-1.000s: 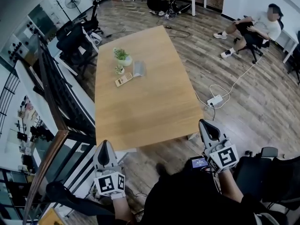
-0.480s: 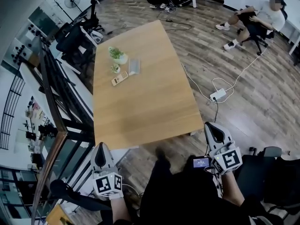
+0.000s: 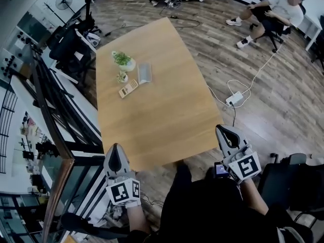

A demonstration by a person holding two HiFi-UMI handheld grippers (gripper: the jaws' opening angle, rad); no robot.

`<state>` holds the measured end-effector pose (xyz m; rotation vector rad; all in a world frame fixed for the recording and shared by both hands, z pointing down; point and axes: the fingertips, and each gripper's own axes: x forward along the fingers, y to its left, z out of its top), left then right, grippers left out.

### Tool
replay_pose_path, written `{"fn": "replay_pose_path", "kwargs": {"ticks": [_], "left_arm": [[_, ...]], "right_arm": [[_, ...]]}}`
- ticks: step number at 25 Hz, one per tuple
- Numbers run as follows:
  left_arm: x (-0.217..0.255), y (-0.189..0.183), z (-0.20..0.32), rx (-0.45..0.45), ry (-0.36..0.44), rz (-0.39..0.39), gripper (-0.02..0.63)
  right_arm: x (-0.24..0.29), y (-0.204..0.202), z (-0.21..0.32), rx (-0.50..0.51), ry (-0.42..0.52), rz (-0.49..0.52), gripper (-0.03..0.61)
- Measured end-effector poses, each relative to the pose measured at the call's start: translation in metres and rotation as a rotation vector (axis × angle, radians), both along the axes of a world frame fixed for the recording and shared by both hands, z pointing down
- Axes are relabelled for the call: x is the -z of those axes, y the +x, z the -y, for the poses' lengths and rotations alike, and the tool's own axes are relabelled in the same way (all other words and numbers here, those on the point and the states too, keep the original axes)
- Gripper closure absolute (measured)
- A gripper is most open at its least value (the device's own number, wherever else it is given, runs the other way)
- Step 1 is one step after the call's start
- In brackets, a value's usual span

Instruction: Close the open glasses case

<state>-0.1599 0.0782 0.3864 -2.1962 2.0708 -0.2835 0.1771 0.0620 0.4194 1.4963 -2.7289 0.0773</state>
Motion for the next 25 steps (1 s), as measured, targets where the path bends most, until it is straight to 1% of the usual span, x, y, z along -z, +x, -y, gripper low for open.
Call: {"fn": "replay_pose_path", "kwargs": {"ticks": [4,7,10,13,17,21,23,25], "left_arm": [[0.009,-0.024,0.05,-0.06,0.021,-0.014,0.614],[0.011,-0.048,0.078,-0.08,0.029,-0.023,0.614],[0.005,-0.072,0.099,-0.103,0.017,-0.021,0.614],[-0.008,-0.085,0.118,-0.126,-0.009,-0.061,0.615],[-0.017,-0.093,0.132,-0.135,-0.03,-0.11,0.614],[-0.022,-0.094,0.138,-0.153,-0.037,-0.129,0.614],[-0.022,-0.099,0.141,-0.142,-0.036,-0.136,0.614],[-0.019,-0.102,0.144,-0.125,-0.026,-0.141,0.614]], "right_arm": [[0.018,-0.045,0.045,-0.005,0.035,-0.06,0.565],[0.043,-0.079,0.079,-0.023,0.054,-0.076,0.565],[0.055,-0.108,0.105,-0.034,0.044,-0.096,0.565],[0.058,-0.131,0.126,-0.014,0.032,-0.122,0.565],[0.055,-0.149,0.142,0.024,0.027,-0.155,0.565],[0.051,-0.153,0.153,0.001,0.004,-0.149,0.565],[0.049,-0.158,0.157,0.008,-0.001,-0.14,0.565],[0.046,-0.162,0.164,0.027,0.016,-0.142,0.565]]}}
